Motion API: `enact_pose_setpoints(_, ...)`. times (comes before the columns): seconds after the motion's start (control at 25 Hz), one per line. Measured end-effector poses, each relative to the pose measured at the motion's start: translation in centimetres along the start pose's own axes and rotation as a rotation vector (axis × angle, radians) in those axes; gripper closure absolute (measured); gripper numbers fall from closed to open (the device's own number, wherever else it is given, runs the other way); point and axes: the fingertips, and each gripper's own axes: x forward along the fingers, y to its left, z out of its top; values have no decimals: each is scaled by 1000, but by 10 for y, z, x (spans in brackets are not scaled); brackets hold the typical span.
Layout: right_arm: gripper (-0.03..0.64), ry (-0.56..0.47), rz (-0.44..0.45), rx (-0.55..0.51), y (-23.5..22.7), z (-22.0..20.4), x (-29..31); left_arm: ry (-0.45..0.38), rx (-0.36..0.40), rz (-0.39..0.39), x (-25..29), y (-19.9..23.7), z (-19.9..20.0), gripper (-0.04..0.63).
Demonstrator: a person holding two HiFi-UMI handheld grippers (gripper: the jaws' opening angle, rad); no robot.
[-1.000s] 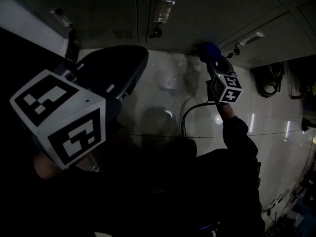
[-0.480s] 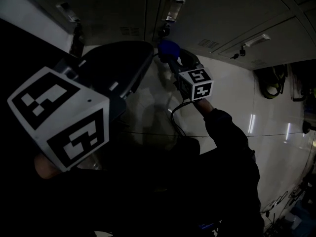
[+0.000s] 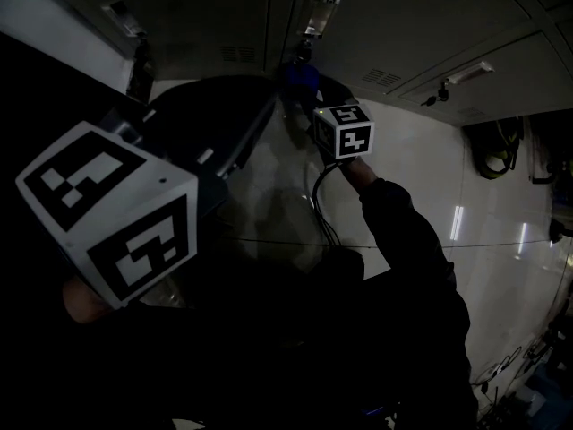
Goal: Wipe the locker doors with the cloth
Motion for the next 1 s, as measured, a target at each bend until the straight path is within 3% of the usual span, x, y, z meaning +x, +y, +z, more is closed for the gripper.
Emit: enact_pose_setpoints(1.0, 482, 55, -264, 150, -167, -55, -120, 28, 17, 0, 15, -6, -2, 615)
